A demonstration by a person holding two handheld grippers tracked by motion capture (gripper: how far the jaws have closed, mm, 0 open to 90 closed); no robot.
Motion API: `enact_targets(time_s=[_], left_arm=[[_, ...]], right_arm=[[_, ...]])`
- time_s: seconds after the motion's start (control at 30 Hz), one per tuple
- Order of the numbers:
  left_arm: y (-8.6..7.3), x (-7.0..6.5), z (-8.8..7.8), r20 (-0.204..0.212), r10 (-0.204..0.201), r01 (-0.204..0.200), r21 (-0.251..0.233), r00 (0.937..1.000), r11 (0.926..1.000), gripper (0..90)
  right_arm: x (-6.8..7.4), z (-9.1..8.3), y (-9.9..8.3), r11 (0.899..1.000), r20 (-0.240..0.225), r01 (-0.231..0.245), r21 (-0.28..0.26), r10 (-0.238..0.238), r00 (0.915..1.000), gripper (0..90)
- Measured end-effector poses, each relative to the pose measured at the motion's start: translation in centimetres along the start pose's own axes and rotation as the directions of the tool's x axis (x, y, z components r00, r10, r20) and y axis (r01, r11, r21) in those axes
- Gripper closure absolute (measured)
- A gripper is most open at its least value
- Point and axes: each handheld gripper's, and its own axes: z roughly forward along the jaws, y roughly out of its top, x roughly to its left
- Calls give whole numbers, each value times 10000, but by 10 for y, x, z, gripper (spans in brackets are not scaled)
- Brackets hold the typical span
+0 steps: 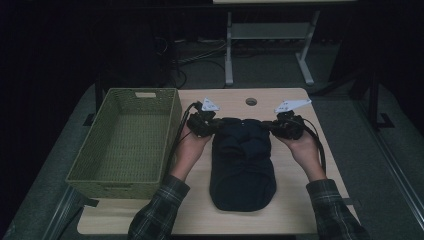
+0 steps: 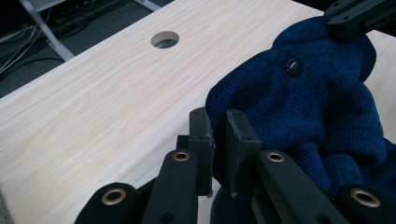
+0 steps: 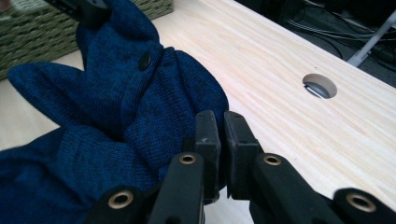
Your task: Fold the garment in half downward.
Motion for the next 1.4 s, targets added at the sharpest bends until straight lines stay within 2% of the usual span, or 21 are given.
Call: enact_targets(time_s=[0.13, 0.3, 0.53, 0.6, 0.73, 0.77, 0.97, 1.13, 1.4], left_arm=[[-2, -7, -6, 93, 115, -116, 135, 9999, 9998, 820], [-7, -15, -12, 338, 149, -156, 198, 9993, 9997, 820], [-17, -25, -21, 606, 257, -274, 276, 9978, 9992, 818], [-20, -27, -23, 735, 213, -235, 291, 9971, 9993, 817], [-30, -31, -25, 1152, 152, -208, 472, 9932, 9987, 816], [-32, -32, -25, 1224, 129, -191, 494, 9924, 9986, 816], [-43, -40, -27, 1652, 30, -136, 630, 9862, 9979, 814], [-52, -43, -27, 1947, -96, -45, 722, 9808, 9974, 811], [-65, -54, -29, 2321, -218, -3, 951, 9724, 9955, 807]], right_arm=[[9, -6, -6, 9999, -58, 101, -48, -101, 9999, 851], [14, -9, -13, 9999, -291, -73, 77, 75, 9995, 849], [25, -17, -22, 10000, -478, -48, -12, 47, 9988, 844], [28, -19, -24, 9999, -398, -1, -102, -3, 9992, 841], [35, -22, -32, 10000, -598, -88, -8, 87, 9982, 832], [37, -23, -35, 9999, -581, -39, -108, 33, 9983, 832], [45, -27, -45, 10000, -720, -52, 60, 57, 9974, 827], [49, -29, -53, 9996, -1024, -231, 138, 244, 9944, 822], [63, -34, -71, 9993, -1287, -205, 327, 246, 9914, 815]])
